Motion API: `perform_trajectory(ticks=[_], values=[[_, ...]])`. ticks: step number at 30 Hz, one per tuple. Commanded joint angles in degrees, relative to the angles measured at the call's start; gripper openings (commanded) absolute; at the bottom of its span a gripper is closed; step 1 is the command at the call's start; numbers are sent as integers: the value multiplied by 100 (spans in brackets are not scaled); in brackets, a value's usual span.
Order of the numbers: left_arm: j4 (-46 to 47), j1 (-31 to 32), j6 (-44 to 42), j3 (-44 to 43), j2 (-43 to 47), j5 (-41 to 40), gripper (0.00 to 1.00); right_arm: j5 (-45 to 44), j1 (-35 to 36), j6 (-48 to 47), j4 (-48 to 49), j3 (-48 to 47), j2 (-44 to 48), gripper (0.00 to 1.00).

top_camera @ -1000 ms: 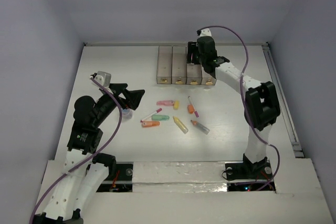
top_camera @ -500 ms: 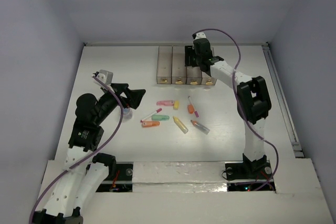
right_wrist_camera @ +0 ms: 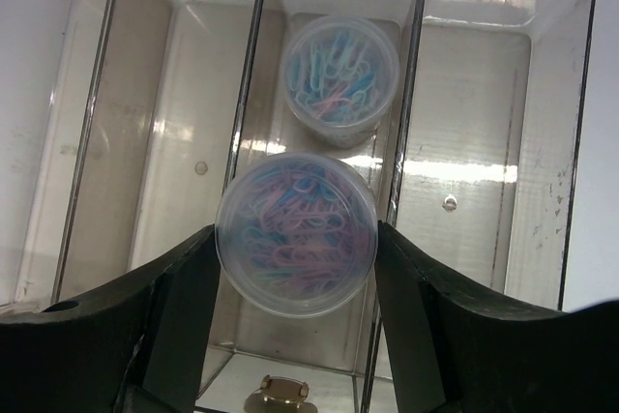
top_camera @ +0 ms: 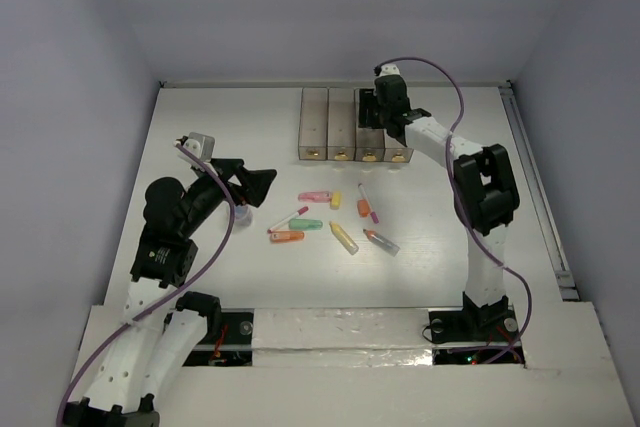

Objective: Sort the stationery into containers
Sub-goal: Place the stationery in the storage box.

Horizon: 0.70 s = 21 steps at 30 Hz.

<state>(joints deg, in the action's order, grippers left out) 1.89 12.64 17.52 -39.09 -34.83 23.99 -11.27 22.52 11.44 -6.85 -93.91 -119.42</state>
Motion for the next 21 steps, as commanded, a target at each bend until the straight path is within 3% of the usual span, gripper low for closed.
perform_trajectory(ticks=[1,9,17,21], values=[[312,-34,50,7,2,115,99,63,-81,95,377,-154,-20,46],[312,-87,50,15,-6,124,99,195,-81,113,263,-347,-214,54],[312,-87,41,7,-6,124,99,222,-134,104,140,-558,-372,78],[321,-87,50,7,-6,132,99,265,-134,25,158,-655,-302,79]])
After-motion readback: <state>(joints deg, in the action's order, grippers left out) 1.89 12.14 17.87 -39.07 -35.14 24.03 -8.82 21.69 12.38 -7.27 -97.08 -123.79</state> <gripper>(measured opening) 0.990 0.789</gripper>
